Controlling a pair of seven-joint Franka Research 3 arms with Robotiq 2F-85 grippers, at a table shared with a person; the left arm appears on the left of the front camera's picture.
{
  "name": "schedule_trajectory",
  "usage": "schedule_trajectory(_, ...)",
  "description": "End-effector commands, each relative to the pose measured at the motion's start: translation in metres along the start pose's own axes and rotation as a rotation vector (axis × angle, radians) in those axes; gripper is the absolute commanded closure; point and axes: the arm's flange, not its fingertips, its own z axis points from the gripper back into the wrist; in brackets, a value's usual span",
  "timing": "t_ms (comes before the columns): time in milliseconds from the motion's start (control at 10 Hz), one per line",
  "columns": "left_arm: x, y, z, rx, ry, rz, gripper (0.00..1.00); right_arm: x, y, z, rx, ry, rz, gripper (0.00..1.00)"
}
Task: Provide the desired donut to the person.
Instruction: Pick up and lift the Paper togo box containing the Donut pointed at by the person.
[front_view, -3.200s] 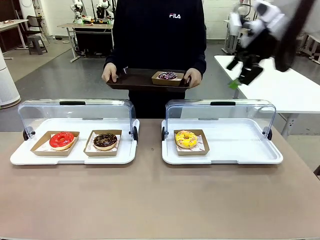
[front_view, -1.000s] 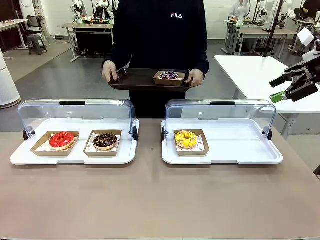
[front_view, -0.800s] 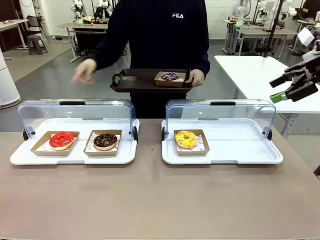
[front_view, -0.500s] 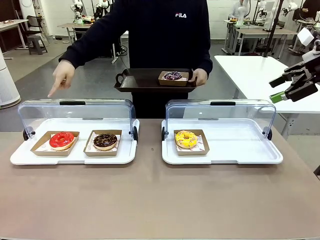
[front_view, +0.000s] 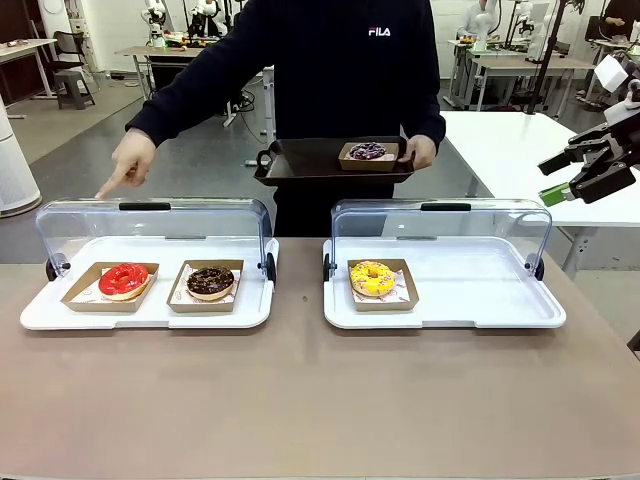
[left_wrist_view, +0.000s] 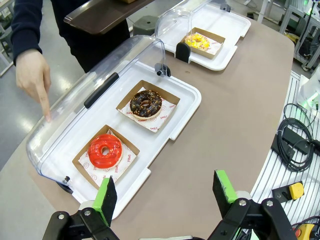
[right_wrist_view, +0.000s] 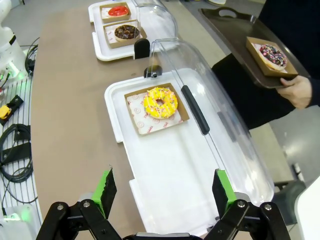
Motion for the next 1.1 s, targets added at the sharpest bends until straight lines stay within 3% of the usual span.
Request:
schedule_trajectory(0,0.0002,0.0003,-0.0002,-0.007,-0.007,0.007,0.00,-0.0010,-0.0001,-0.0009,0.008,-0.010,-0.001,0.00)
schedule_trajectory(1000,0.0000,0.0000,0.0000,0.000,0.000,0.000,0.00,-0.0010,-0.0001,-0.0009,0.008,-0.010,-0.001,0.00)
